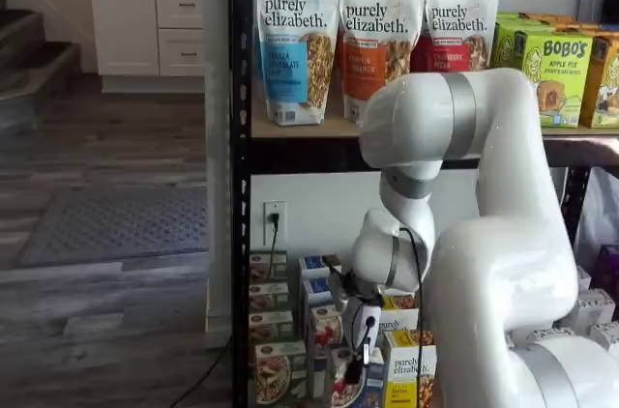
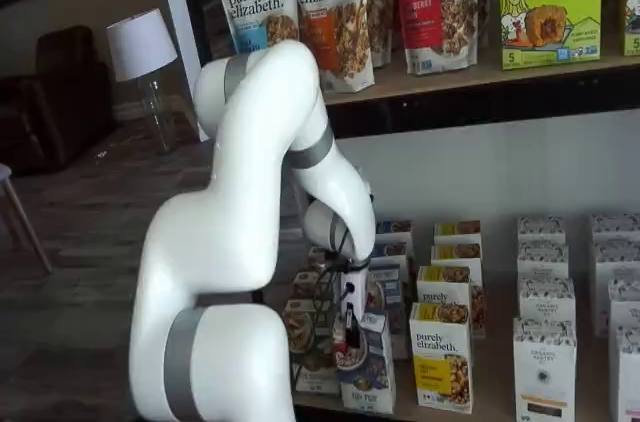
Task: Pick up the blue and white box that is on the bottom shelf, the second box from the left
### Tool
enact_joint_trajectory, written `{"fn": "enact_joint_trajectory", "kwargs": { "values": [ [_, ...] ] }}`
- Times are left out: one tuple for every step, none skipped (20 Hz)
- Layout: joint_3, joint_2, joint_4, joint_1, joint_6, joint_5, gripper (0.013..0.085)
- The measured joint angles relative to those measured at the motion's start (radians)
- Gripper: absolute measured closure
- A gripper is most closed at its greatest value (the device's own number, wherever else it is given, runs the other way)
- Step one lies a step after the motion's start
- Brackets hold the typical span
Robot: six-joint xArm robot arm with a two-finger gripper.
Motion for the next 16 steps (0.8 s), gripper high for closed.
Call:
{"fn": "enact_joint_trajectory", "kwargs": {
  "values": [
    [0.026, -0.019, 0.006, 0.001, -0.006, -0.008, 0.0530],
    [0.053, -0.039, 0.016, 0.002, -0.015, -0.014, 0.0530],
    [0.080, -0.061, 0.030, 0.003, -0.027, -0.019, 0.0530],
    [0.109, -0.084, 0.044, 0.005, -0.040, -0.022, 0.0530],
    [0.137, -0.108, 0.055, 0.007, -0.049, -0.024, 0.0530],
    [0.163, -0.132, 0.065, 0.009, -0.057, -0.023, 0.0530],
    [0.192, -0.157, 0.073, 0.011, -0.062, -0.024, 0.0530],
    [0.215, -0.178, 0.073, 0.013, -0.060, -0.028, 0.0530],
    [0.238, -0.197, 0.070, 0.016, -0.056, -0.034, 0.0530],
    [0.267, -0.222, 0.065, 0.019, -0.049, -0.043, 0.0530],
    [0.290, -0.241, 0.058, 0.021, -0.041, -0.053, 0.0530],
    [0.322, -0.269, 0.051, 0.023, -0.034, -0.062, 0.0530],
    [0.351, -0.295, 0.047, 0.023, -0.030, -0.067, 0.0530],
    [0.383, -0.326, 0.043, 0.023, -0.027, -0.072, 0.0530],
    [0.410, -0.355, 0.039, 0.022, -0.024, -0.069, 0.0530],
    [0.437, -0.386, 0.034, 0.020, -0.020, -0.063, 0.0530]
  ]
}}
